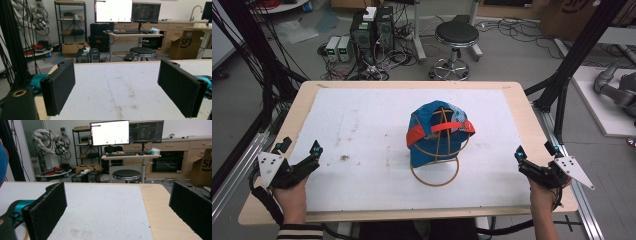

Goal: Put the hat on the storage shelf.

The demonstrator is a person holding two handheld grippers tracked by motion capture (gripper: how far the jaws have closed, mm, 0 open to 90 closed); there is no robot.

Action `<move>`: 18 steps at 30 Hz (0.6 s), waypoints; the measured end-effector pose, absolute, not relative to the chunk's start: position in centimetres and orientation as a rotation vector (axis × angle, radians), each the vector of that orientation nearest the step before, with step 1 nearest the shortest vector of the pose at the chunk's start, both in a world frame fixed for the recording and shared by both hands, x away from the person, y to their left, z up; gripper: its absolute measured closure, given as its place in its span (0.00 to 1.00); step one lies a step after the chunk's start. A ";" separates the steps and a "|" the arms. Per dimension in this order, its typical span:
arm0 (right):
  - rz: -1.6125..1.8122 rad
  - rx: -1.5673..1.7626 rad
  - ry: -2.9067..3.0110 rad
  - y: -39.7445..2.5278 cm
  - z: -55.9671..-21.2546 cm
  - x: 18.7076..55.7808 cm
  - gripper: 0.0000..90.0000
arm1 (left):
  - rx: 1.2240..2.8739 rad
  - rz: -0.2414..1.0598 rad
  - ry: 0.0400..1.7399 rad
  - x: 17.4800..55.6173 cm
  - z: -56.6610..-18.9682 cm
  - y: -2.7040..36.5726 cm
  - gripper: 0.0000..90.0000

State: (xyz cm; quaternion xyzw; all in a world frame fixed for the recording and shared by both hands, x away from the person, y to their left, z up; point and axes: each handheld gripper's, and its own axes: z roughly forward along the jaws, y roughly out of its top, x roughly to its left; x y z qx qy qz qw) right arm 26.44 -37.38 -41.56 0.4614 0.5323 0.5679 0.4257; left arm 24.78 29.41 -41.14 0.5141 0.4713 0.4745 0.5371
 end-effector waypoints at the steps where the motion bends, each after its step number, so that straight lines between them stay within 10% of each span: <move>1: 1.421 1.155 1.335 -37.3 -41.6 26.4 0.01 | 1.223 1.128 1.122 24.8 -41.1 29.4 0.17; 18: 1.435 1.123 1.354 -37.0 -41.4 26.4 0.01 | 1.223 1.131 1.111 24.6 -41.1 29.4 0.17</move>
